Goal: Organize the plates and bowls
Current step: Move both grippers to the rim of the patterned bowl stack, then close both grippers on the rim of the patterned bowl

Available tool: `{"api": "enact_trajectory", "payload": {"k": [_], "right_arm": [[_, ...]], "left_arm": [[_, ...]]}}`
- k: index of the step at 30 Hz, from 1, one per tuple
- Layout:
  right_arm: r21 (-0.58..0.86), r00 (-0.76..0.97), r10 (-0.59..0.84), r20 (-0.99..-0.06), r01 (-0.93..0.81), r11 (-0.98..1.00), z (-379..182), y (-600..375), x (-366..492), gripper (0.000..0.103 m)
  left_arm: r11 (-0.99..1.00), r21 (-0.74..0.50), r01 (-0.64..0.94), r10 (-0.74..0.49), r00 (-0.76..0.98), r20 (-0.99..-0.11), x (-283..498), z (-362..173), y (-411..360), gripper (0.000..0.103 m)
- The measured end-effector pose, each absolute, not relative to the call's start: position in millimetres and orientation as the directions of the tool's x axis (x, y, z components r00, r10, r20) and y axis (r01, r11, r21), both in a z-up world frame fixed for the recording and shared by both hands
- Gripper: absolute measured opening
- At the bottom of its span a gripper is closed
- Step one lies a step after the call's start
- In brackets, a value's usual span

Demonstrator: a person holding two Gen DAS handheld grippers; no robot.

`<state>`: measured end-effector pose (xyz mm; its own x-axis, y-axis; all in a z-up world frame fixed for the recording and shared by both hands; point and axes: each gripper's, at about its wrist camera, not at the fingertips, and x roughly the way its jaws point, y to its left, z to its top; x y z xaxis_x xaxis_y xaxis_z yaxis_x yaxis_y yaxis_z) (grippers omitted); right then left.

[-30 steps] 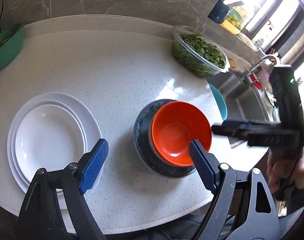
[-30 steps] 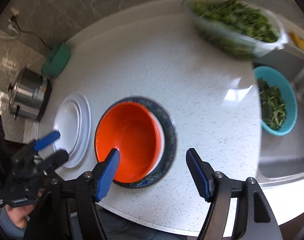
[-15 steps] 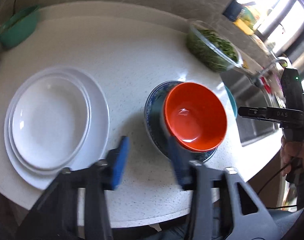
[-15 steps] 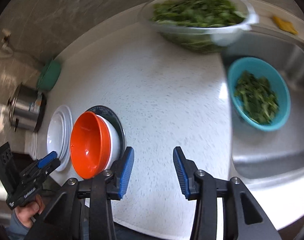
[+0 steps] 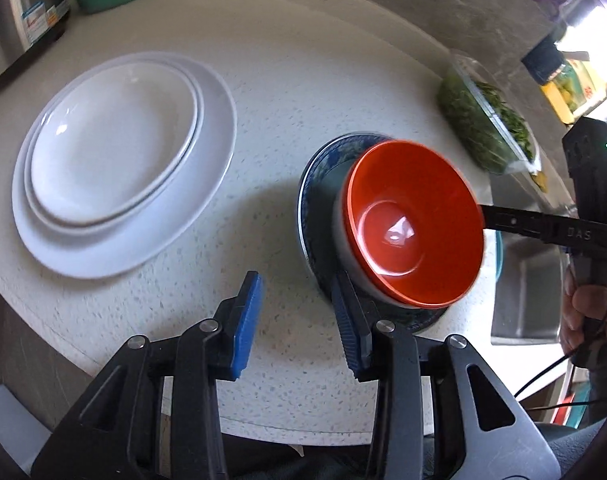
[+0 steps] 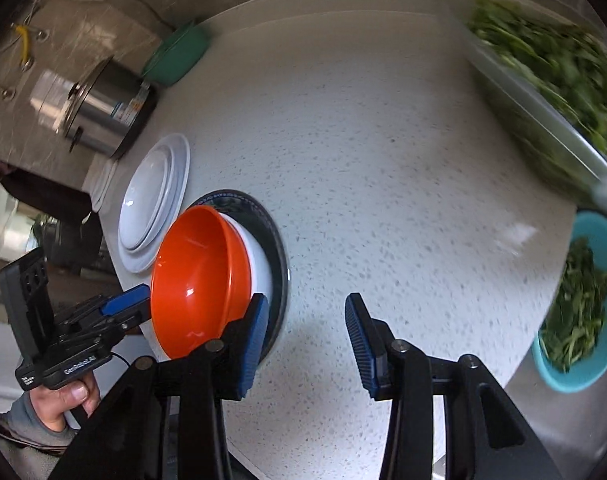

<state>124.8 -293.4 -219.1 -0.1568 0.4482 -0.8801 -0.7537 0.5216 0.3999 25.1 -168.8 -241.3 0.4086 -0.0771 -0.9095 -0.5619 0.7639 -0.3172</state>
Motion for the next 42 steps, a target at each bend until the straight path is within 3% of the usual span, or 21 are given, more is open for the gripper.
{"api": "enact_trajectory", "payload": {"k": [4, 6, 18, 34, 38, 42], "right_arm": [[0.405, -0.194, 0.428, -0.883, -0.776, 0.484, -224.9, -286.3, 124.9, 0.045], [0.406, -0.212, 0.415, -0.885, -0.787, 0.465, -229.5, -283.5, 124.3, 0.045], [0.42, -0.265, 0.386, -0.883, -0.815, 0.4, -245.8, -262.8, 130.1, 0.044], [0.564, -0.338, 0.52, -0.785, -0.736, 0.374, -266.5, -263.7, 142.9, 0.044], [0.515, -0.313, 0.47, -0.825, -0.76, 0.398, -262.7, -260.6, 139.3, 0.045], [0.508, -0.316, 0.444, -0.838, -0.75, 0.424, -261.5, -258.5, 139.0, 0.04]], "left_arm": [[0.734, -0.332, -0.592, -0.073, 0.418, -0.906, 20.0, -245.6, -168.4, 0.037], [0.718, -0.334, -0.61, -0.067, 0.417, -0.907, 17.8, -248.3, -167.1, 0.043], [0.643, -0.42, -0.641, -0.146, 0.436, -0.888, 24.7, -273.2, -157.1, 0.044], [0.623, -0.49, -0.61, -0.13, 0.537, -0.834, 47.0, -295.8, -141.8, 0.044], [0.606, -0.491, -0.626, -0.144, 0.52, -0.842, 49.2, -296.7, -135.9, 0.044], [0.616, -0.47, -0.632, -0.141, 0.499, -0.855, 50.9, -296.1, -136.8, 0.044]]}}
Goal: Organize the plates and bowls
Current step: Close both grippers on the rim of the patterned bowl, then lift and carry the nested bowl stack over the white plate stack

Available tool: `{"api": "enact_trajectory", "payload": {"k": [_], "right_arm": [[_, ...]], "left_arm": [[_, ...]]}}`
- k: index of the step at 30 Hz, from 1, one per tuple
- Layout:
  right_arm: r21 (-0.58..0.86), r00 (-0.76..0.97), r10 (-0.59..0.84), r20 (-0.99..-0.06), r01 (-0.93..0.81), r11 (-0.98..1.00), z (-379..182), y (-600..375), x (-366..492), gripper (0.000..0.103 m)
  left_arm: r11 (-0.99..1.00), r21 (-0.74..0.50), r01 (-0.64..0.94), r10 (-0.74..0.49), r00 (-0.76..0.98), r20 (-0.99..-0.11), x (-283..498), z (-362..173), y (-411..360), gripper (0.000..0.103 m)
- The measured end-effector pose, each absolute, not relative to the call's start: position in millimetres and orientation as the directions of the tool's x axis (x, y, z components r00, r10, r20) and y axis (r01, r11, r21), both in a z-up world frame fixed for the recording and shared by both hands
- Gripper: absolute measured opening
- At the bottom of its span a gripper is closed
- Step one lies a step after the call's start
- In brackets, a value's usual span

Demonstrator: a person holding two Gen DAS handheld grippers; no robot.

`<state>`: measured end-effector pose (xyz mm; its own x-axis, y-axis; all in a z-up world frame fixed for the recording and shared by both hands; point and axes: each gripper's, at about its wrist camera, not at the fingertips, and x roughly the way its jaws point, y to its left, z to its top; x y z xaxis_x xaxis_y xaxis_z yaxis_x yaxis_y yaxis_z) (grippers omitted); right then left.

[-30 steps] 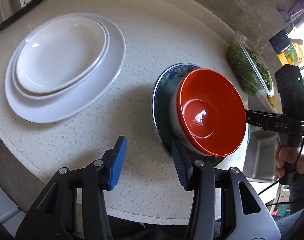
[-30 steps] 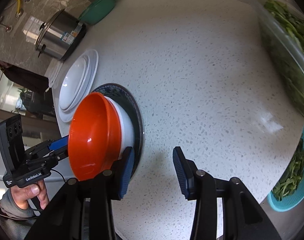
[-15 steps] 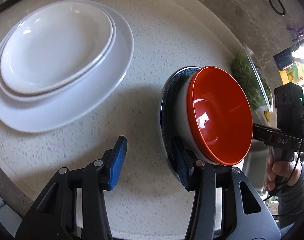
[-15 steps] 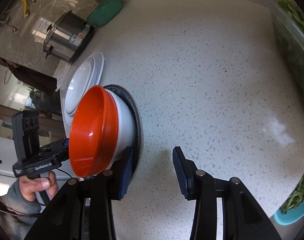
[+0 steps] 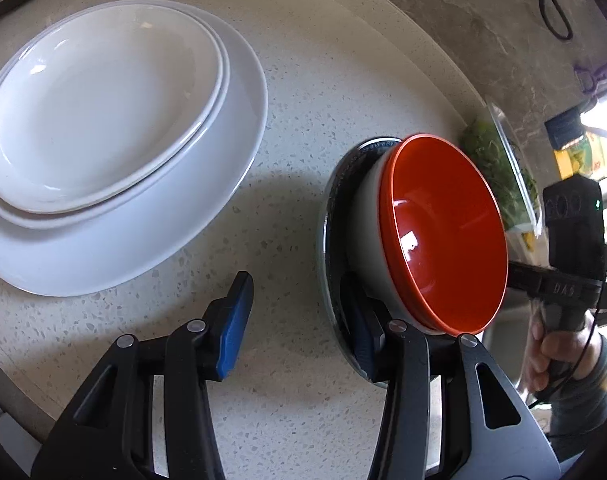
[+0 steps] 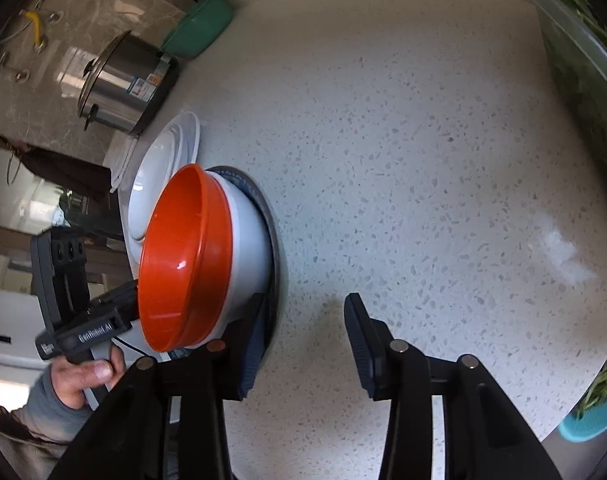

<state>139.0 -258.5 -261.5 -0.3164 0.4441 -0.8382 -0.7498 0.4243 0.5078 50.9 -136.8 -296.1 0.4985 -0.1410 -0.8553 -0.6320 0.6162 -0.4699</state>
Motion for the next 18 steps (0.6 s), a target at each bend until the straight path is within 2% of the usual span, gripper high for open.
{"api": "enact_trajectory", "payload": {"k": [2, 4, 6, 10, 12, 14, 18], "right_arm": [[0.541, -0.348, 0.444, -0.825, -0.714, 0.445, -264.7, -259.5, 142.4, 0.037], [0.554, -0.363, 0.448, -0.817, -0.71, 0.434, -263.0, -257.8, 140.0, 0.028], [0.558, -0.375, 0.443, -0.814, -0.715, 0.421, -262.2, -256.4, 136.6, 0.026], [0.602, -0.412, 0.459, -0.787, -0.673, 0.429, -267.5, -259.7, 140.0, 0.023], [0.617, -0.419, 0.471, -0.776, -0.658, 0.432, -268.5, -260.6, 140.4, 0.019], [0.629, -0.425, 0.483, -0.766, -0.651, 0.425, -267.2, -260.2, 137.8, 0.012], [0.635, -0.429, 0.485, -0.762, -0.644, 0.428, -267.3, -262.4, 139.4, 0.012]], "left_arm": [[0.624, -0.461, -0.631, -0.138, 0.492, -0.86, 50.2, -295.0, -138.1, 0.043], [0.623, -0.467, -0.627, -0.143, 0.495, -0.857, 48.0, -294.9, -137.4, 0.04], [0.617, -0.485, -0.62, -0.16, 0.504, -0.849, 49.9, -295.9, -137.2, 0.032], [0.628, -0.492, -0.603, -0.177, 0.504, -0.845, 56.1, -295.2, -140.3, 0.023], [0.644, -0.488, -0.59, -0.181, 0.503, -0.845, 61.0, -292.6, -144.6, 0.013], [0.667, -0.464, -0.583, -0.166, 0.491, -0.855, 63.8, -290.5, -147.5, 0.012], [0.662, -0.474, -0.58, -0.167, 0.503, -0.848, 62.7, -291.2, -147.1, 0.011]]}}
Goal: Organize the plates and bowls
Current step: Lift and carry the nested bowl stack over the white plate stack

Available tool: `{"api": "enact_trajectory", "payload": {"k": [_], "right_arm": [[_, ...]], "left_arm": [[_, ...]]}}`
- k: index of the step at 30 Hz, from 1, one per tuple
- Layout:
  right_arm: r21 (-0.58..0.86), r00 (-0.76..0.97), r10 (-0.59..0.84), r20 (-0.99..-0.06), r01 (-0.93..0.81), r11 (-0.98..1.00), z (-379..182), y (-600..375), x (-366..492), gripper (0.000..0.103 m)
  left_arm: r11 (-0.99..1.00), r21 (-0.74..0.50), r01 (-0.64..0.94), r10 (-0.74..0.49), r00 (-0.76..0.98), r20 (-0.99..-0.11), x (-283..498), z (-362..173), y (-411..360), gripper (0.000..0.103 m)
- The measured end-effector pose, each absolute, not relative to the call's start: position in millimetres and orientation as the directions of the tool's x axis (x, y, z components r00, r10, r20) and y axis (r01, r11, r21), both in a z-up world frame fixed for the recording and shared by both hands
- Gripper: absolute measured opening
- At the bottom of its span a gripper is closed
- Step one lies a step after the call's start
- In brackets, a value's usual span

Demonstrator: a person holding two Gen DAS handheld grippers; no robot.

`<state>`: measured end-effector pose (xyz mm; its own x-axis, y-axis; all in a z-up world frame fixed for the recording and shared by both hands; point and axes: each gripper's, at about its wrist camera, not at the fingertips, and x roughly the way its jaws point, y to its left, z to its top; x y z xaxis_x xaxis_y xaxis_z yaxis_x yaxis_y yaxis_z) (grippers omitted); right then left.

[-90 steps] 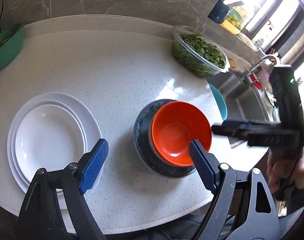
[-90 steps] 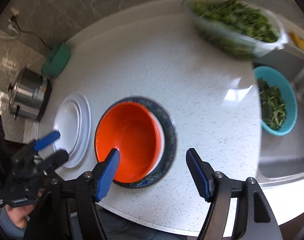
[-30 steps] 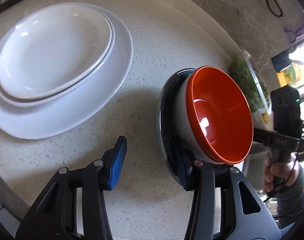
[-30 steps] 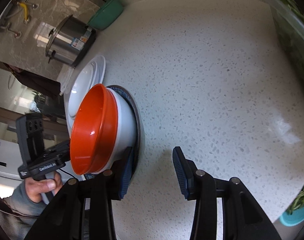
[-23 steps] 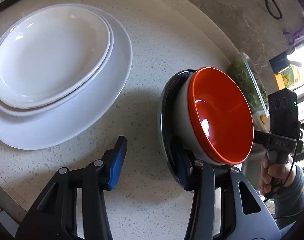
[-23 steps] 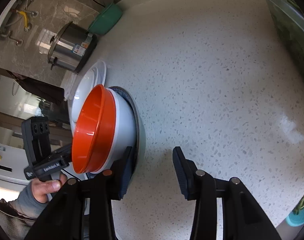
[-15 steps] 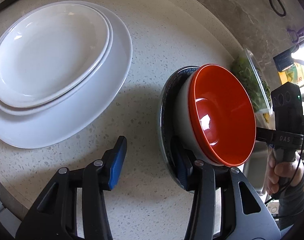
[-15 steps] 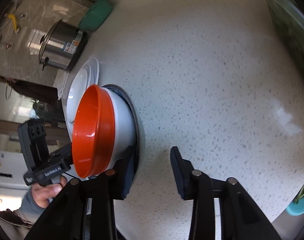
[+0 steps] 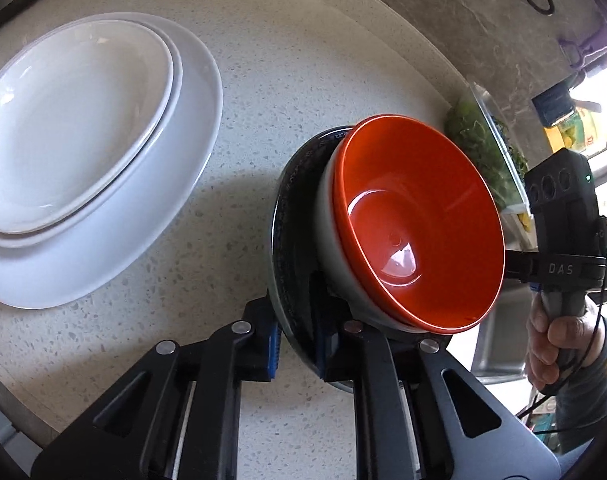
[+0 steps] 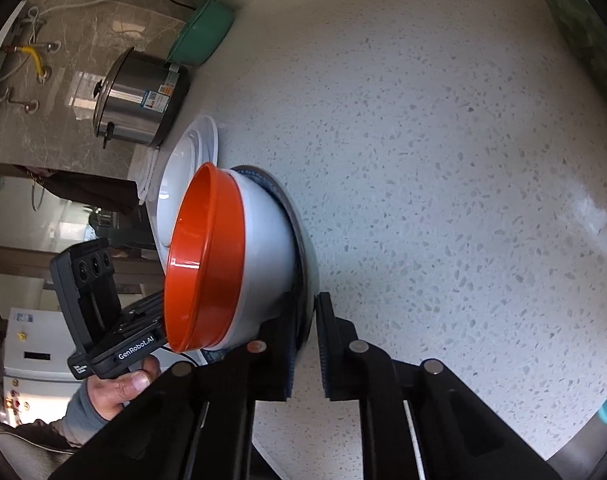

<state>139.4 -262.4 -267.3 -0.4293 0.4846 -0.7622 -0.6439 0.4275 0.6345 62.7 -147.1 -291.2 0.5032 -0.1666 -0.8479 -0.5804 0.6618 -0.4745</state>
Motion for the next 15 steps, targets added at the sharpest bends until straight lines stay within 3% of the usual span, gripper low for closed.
{"api": "enact_trajectory", "payload": {"k": [15], "right_arm": [[0.639, -0.419, 0.508, -0.753, -0.65, 0.411, -264.7, -268.2, 136.1, 0.013]], "left_arm": [[0.676, -0.476, -0.562, -0.159, 0.519, -0.84, 57.9, -291.3, -149.5, 0.011]]}}
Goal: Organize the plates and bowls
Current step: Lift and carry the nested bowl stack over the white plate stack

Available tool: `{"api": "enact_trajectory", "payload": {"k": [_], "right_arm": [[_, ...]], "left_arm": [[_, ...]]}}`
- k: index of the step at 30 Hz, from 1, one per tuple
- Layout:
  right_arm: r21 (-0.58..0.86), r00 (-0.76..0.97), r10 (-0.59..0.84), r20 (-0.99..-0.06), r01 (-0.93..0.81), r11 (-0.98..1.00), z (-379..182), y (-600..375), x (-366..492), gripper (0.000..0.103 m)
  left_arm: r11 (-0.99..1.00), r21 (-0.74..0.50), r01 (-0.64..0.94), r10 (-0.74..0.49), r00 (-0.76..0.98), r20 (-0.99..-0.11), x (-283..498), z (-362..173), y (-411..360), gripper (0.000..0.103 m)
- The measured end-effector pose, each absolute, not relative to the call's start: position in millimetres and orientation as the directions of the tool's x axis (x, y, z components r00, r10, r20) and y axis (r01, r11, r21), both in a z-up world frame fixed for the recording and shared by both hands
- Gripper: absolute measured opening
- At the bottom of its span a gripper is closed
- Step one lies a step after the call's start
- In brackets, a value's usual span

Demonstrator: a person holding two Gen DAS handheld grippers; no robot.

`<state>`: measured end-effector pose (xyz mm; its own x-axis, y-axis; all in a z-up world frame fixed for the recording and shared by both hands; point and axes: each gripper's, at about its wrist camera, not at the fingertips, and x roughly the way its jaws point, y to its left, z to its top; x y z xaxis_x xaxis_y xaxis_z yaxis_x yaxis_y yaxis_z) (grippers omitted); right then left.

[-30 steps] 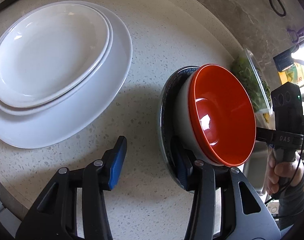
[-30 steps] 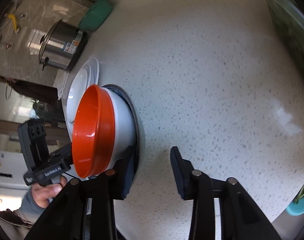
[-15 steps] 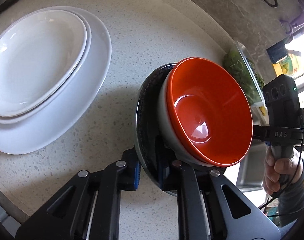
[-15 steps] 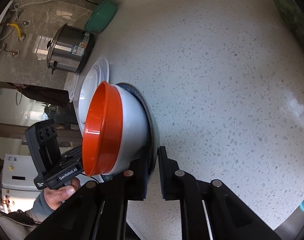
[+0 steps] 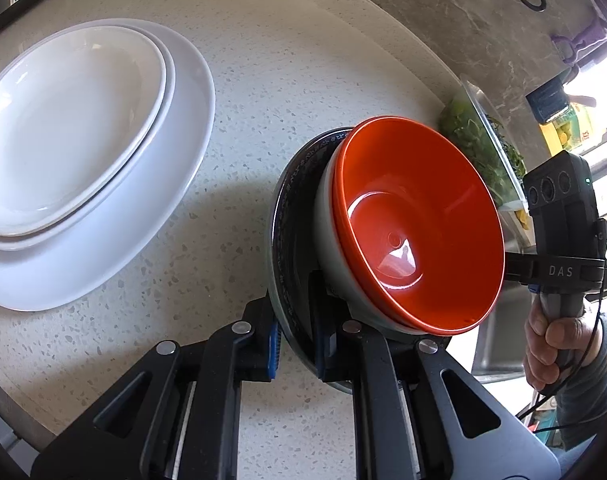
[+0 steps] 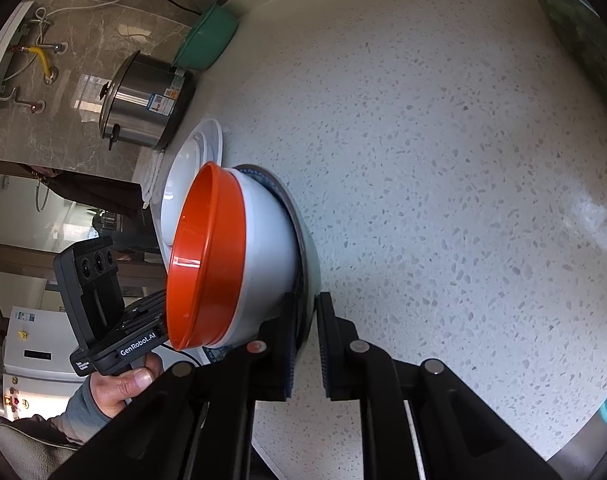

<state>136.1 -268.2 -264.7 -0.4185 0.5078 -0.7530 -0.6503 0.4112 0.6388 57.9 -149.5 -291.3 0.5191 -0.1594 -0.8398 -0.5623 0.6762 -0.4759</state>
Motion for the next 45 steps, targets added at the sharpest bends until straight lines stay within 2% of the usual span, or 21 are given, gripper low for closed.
{"api": "enact_trajectory", "payload": {"k": [34, 45], "right_arm": [[0.597, -0.364, 0.512, -0.778, -0.683, 0.421, -256.8, -265.2, 124.8, 0.014], [0.594, -0.353, 0.527, -0.773, -0.693, 0.408, -239.3, -269.1, 124.9, 0.014]], "left_arm": [[0.708, -0.441, -0.551, -0.142, 0.5, -0.854, 60.6, -286.3, -154.7, 0.011], [0.719, -0.431, -0.546, -0.123, 0.511, -0.851, 60.3, -260.0, -151.4, 0.01]]}}
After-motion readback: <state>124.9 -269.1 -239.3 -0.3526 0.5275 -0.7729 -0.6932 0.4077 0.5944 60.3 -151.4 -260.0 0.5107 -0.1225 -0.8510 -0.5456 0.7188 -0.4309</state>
